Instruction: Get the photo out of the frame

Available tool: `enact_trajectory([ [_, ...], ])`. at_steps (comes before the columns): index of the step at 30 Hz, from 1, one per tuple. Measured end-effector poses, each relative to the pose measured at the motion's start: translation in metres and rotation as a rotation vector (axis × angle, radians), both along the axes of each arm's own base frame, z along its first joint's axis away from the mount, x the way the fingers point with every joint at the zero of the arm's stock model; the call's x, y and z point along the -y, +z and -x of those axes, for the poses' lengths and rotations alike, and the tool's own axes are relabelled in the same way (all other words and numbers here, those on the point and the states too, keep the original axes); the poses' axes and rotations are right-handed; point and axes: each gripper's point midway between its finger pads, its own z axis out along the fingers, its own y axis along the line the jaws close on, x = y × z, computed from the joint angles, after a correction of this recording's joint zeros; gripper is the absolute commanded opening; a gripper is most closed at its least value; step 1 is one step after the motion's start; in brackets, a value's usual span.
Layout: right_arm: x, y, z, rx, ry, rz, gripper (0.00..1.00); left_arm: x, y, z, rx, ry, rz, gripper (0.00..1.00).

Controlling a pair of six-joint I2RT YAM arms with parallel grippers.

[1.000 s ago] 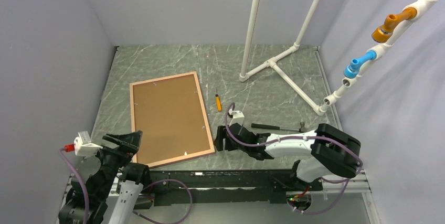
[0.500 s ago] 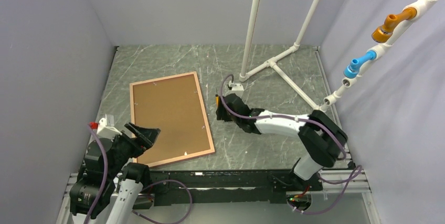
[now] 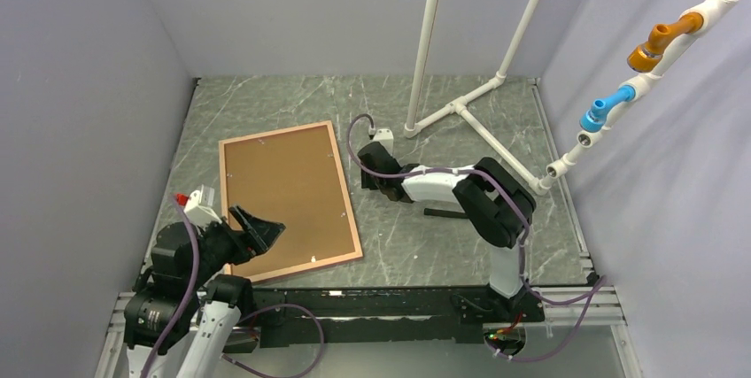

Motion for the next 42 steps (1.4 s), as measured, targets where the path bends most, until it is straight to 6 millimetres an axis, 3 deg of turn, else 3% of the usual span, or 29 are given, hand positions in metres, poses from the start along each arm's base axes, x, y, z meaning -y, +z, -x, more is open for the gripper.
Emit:
enact_trajectory([
  [2, -0.001, 0.0, -0.004, 0.012, 0.002, 0.015, 0.25, 0.002, -0.003, 0.0, -0.006, -0.011, 0.001, 0.84],
  [5, -0.001, -0.001, -0.008, 0.027, 0.009, 0.029, 0.0, 0.006, -0.009, -0.002, -0.017, -0.032, 0.01, 0.84],
  [11, 0.005, 0.0, 0.001, 0.029, 0.027, 0.025, 0.0, 0.02, -0.031, -0.007, -0.067, -0.092, 0.056, 0.84],
  [15, 0.027, 0.004, 0.038, -0.005, 0.071, -0.006, 0.0, 0.033, -0.052, -0.011, -0.119, -0.148, 0.108, 0.82],
  [18, 0.033, 0.016, 0.067, -0.022, 0.14, -0.089, 0.0, 0.042, -0.062, -0.015, -0.134, -0.186, 0.149, 0.81],
  [23, 0.022, 0.037, 0.111, -0.056, 0.271, -0.291, 0.0, 0.058, -0.082, -0.023, -0.159, -0.241, 0.249, 0.78],
  [28, 0.012, 0.045, 0.153, -0.149, 0.359, -0.448, 0.0, 0.07, -0.097, -0.03, -0.181, -0.263, 0.359, 0.76],
  [34, -0.001, 0.054, 0.183, -0.251, 0.358, -0.519, 0.0, 0.075, -0.107, -0.033, -0.223, -0.267, 0.355, 0.74],
  [42, -0.011, 0.051, 0.215, -0.398, 0.289, -0.459, 0.0, 0.079, -0.117, -0.035, -0.266, -0.283, 0.268, 0.53],
])
